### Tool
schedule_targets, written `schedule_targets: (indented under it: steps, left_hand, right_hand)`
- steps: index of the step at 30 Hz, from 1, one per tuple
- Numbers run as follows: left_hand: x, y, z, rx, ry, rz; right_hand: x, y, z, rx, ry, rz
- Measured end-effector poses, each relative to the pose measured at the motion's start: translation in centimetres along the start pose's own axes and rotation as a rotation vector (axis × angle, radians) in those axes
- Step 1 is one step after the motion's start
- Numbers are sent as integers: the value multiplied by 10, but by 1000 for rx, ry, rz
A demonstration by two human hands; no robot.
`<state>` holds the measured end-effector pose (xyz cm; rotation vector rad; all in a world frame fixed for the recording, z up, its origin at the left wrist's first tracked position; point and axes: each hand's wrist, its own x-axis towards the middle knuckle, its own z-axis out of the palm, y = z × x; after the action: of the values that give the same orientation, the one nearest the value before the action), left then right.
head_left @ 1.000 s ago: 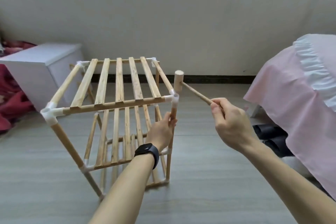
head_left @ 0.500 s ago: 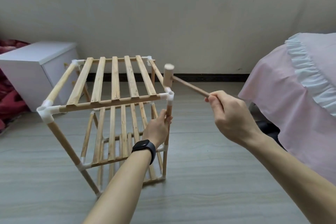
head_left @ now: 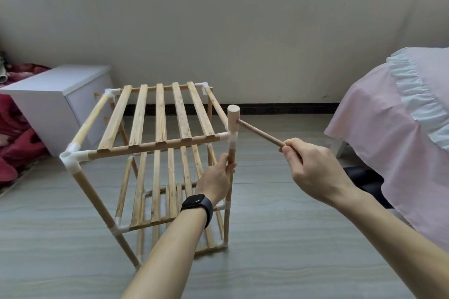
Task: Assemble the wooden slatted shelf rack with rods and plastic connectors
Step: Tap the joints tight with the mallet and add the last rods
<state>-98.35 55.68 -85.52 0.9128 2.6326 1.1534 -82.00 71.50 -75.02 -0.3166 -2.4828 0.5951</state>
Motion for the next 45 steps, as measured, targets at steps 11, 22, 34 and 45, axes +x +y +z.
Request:
schedule_targets:
  steps: [11, 22, 34, 45]
  left_hand:
    - [-77, 48, -99, 613, -385, -9]
    - [17, 119, -154, 655, 44, -70]
    - [-36, 71, -174, 694, -314, -244]
    - [-49, 75, -181, 729, -138, -190]
  right_hand:
    - [27, -29, 62, 283, 90, 185]
    - [67, -2, 86, 438, 171, 471]
    - [51, -15, 112, 644, 123, 603]
    - [23, -45, 146, 957, -210, 547]
